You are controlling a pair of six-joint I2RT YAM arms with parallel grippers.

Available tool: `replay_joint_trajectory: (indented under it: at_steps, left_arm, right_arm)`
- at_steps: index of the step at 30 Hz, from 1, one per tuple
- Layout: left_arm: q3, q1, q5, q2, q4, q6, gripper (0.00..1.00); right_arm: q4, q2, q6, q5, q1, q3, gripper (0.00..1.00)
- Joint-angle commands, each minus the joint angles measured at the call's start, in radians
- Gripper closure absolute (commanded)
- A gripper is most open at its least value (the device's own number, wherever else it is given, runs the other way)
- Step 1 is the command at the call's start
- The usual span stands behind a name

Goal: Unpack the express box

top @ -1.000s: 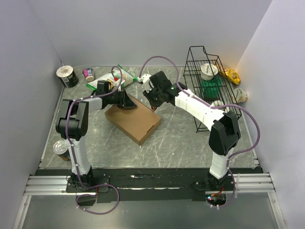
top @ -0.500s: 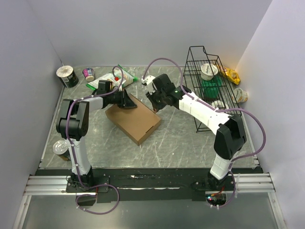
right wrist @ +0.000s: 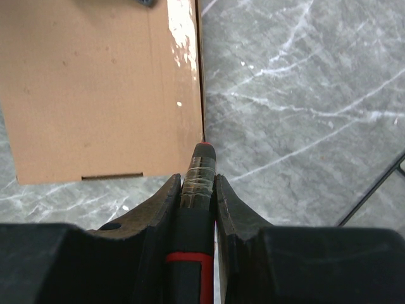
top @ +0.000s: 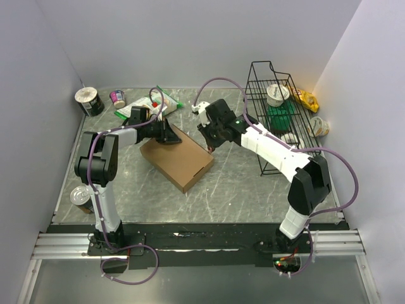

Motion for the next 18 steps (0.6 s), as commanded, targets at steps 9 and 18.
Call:
replay_joint_trajectory:
  at_steps: [9, 18]
  left_arm:
    - [0.013, 0.016, -0.231, 0.037, -0.014, 0.041, 0.96]
    - [0.016, 0.016, -0.249, 0.039, -0.020, 0.044, 0.97]
  right_arm:
    - [-0.180, -0.074, 0.032, 0.006, -0.011, -0.018, 1.00]
    - [-0.234, -0.097, 0.032, 0.012, -0.020, -0.027, 1.00]
